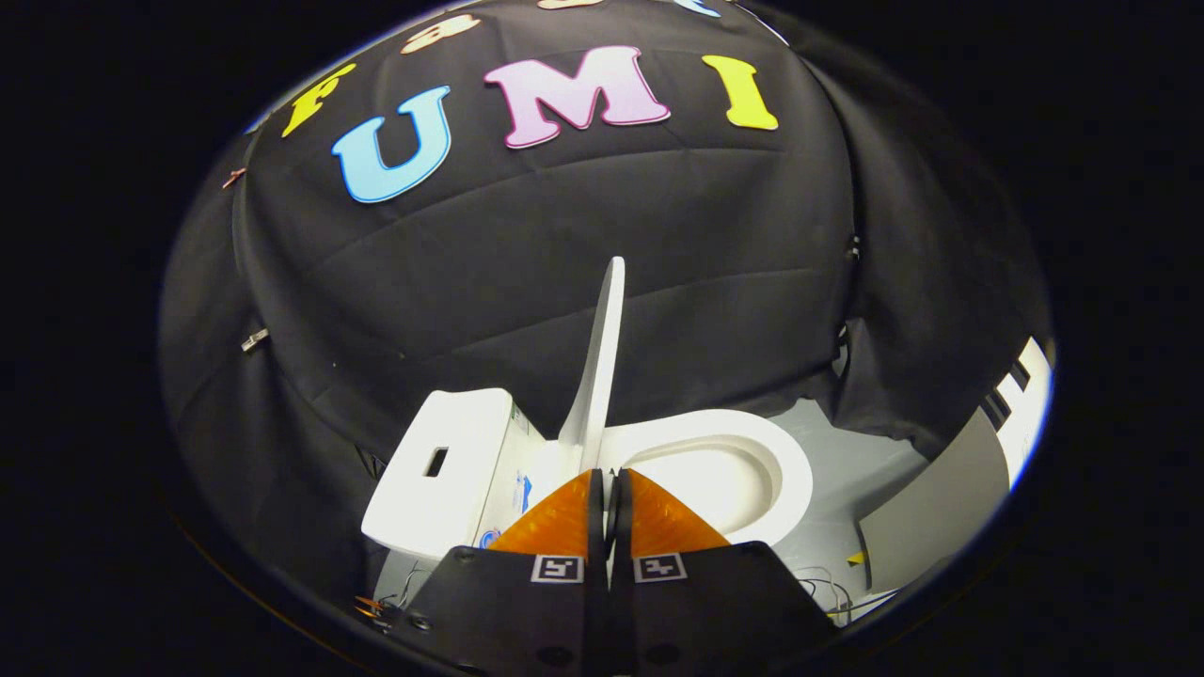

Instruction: Open the toilet lid.

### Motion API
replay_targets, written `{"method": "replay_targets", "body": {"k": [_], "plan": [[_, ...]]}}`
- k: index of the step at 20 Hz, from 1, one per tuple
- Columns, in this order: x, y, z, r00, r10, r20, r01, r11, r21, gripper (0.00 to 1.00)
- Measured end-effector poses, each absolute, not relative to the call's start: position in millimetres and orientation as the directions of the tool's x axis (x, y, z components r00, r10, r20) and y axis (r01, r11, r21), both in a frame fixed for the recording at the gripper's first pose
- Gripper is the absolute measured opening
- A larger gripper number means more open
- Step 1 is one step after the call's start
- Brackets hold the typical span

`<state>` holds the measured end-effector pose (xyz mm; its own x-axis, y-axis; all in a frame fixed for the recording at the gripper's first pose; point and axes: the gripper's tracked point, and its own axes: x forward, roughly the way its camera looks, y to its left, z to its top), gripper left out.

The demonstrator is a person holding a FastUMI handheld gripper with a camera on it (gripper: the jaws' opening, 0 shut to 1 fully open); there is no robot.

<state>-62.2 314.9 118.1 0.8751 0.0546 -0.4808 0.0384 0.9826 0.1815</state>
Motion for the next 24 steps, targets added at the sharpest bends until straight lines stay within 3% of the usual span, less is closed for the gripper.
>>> {"method": "replay_targets", "body": {"k": [9, 17, 24], "plan": [[-63.6, 390.7, 135.3, 0.890, 0.014, -0.455, 0.005, 0.999, 0.042, 0.05], [-64.7, 465.5, 138.4, 0.911, -0.091, -0.403, 0.056, 0.994, -0.097, 0.05], [-62.4, 530.7, 127.6, 0.912, -0.086, -0.402, 0.028, 0.989, -0.148, 0.05]]}}
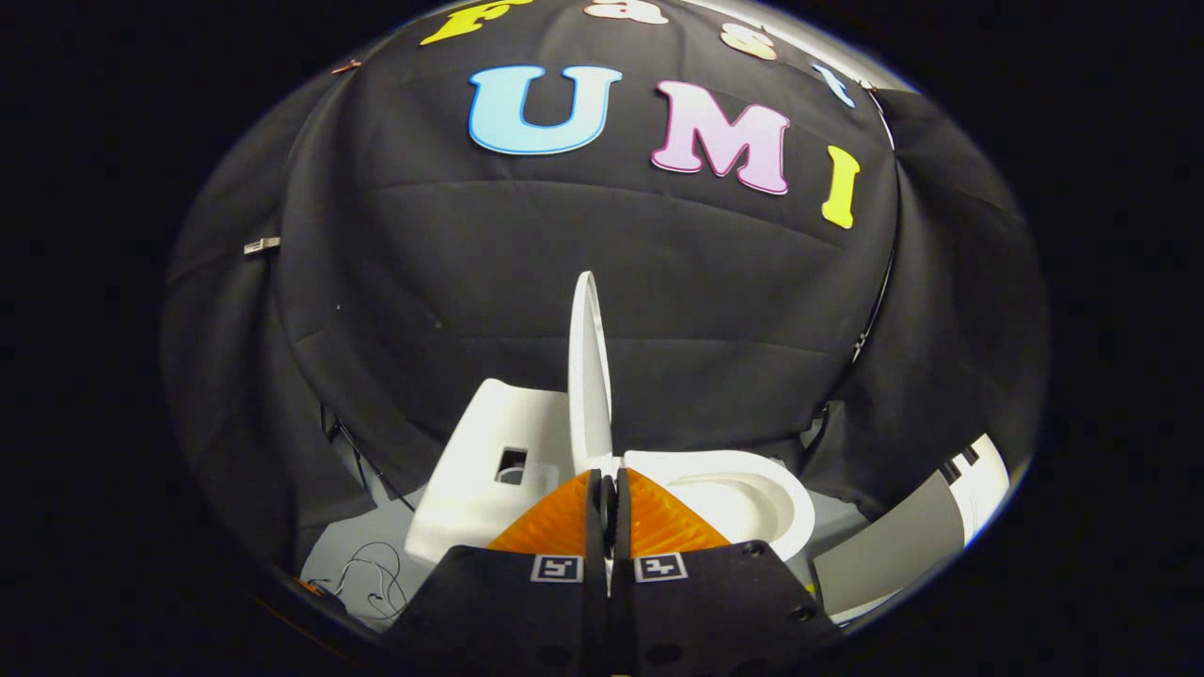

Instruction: Open the toilet lid.

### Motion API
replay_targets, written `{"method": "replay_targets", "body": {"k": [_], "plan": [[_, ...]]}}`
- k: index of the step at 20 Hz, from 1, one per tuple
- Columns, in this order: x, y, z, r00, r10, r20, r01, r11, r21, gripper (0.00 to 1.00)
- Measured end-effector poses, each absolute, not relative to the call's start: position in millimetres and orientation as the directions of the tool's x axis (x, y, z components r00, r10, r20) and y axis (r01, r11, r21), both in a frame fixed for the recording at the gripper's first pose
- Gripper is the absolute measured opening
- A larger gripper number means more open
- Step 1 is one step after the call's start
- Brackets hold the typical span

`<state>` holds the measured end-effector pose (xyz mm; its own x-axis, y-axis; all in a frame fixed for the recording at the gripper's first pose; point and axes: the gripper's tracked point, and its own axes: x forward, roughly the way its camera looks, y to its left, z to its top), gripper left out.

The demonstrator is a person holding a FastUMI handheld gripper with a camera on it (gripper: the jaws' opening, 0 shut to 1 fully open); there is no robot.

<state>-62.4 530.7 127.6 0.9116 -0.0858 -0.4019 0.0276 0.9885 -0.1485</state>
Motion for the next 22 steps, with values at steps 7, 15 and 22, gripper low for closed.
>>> {"method": "replay_targets", "body": {"k": [7, 15, 22], "plan": [[-58.5, 549.5, 125.5, 0.916, -0.066, -0.395, 0.012, 0.990, -0.139, 0.07], [-58.3, 564.0, 114.5, 0.912, 0.047, -0.407, -0.097, 0.990, -0.102, 0.99], [-76.2, 580.7, 115.4, 0.890, 0.173, -0.421, -0.203, 0.979, -0.026, 0.99]]}}
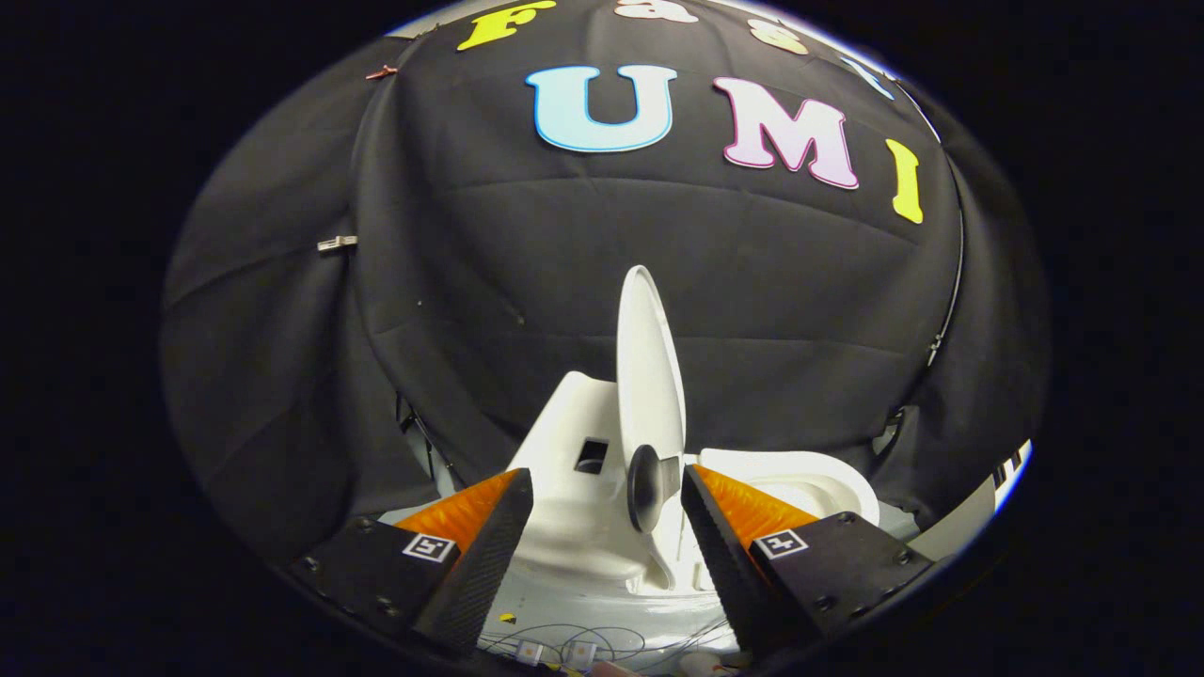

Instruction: Open the toilet lid.

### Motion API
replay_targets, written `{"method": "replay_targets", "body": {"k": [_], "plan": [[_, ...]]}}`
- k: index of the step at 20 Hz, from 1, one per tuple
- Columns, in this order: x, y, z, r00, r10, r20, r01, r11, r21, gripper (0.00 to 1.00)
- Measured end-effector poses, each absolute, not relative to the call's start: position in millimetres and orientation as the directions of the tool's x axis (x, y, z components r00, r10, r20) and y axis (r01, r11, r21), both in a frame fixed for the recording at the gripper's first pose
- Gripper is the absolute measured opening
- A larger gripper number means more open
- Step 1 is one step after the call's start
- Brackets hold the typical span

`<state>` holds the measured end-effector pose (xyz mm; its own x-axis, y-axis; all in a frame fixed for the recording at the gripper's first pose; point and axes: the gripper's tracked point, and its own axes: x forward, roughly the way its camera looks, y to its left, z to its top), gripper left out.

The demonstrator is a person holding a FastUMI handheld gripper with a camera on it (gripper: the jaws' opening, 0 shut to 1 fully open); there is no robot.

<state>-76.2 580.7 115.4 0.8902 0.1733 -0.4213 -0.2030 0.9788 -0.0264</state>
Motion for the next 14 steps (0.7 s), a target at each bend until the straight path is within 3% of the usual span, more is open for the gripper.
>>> {"method": "replay_targets", "body": {"k": [14], "plan": [[-96.4, 538.8, 183.4, 0.905, 0.278, -0.322, -0.283, 0.959, 0.033, 1.00]]}}
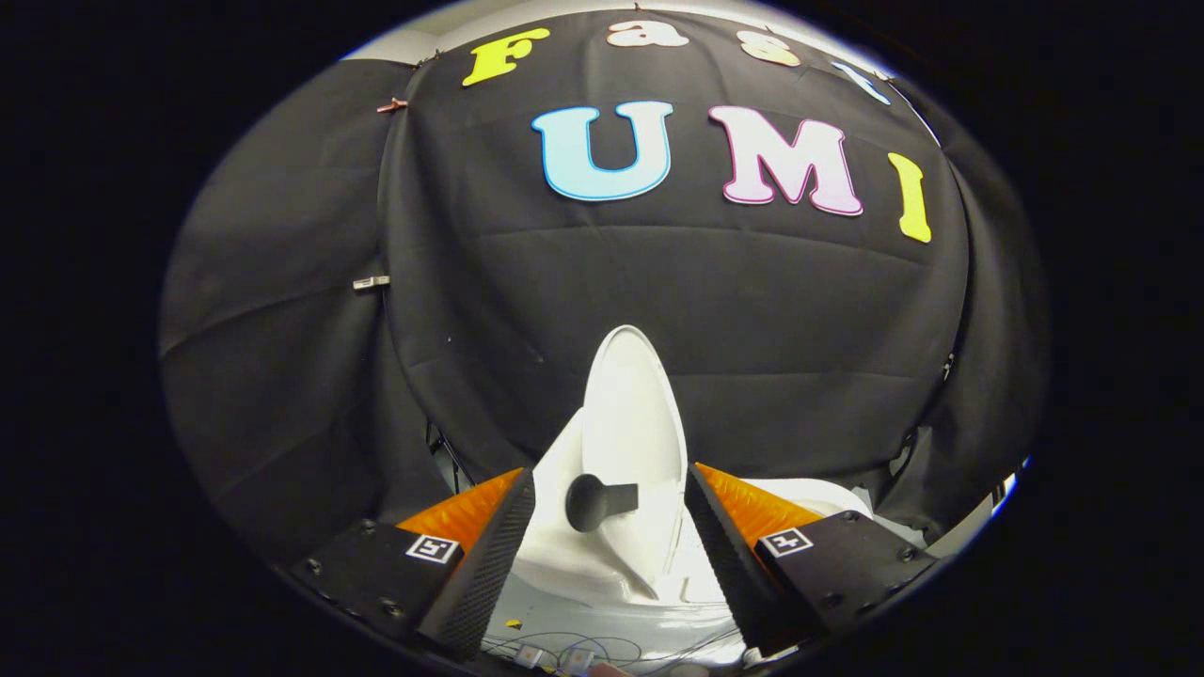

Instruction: Open the toilet lid.

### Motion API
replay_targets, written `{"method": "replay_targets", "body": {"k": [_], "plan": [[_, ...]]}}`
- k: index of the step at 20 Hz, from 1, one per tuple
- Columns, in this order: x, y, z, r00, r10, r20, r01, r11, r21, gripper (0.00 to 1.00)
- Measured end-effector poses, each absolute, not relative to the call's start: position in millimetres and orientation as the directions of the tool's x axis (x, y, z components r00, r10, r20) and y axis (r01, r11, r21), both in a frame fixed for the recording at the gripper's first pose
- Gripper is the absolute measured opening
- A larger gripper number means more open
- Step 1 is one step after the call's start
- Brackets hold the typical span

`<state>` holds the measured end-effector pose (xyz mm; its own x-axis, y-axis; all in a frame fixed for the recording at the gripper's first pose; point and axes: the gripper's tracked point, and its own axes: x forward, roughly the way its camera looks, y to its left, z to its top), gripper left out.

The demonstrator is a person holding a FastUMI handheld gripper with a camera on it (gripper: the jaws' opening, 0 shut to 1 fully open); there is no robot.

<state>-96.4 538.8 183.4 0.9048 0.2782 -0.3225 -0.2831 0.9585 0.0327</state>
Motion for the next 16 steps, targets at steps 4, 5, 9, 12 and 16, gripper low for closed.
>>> {"method": "replay_targets", "body": {"k": [4, 5, 9, 12, 16], "plan": [[-94.2, 502.6, 204.2, 0.921, 0.276, -0.276, -0.280, 0.960, 0.027, 1.00], [-93.2, 491.4, 207.3, 0.925, 0.270, -0.267, -0.276, 0.961, 0.015, 1.00], [-86.8, 437.9, 225.5, 0.943, 0.260, -0.210, -0.264, 0.965, 0.009, 1.00], [-80.3, 386.6, 232.4, 0.958, 0.229, -0.171, -0.231, 0.973, 0.005, 1.00], [-73.6, 320.6, 237.9, 0.976, 0.193, -0.100, -0.193, 0.981, 0.007, 0.99]]}}
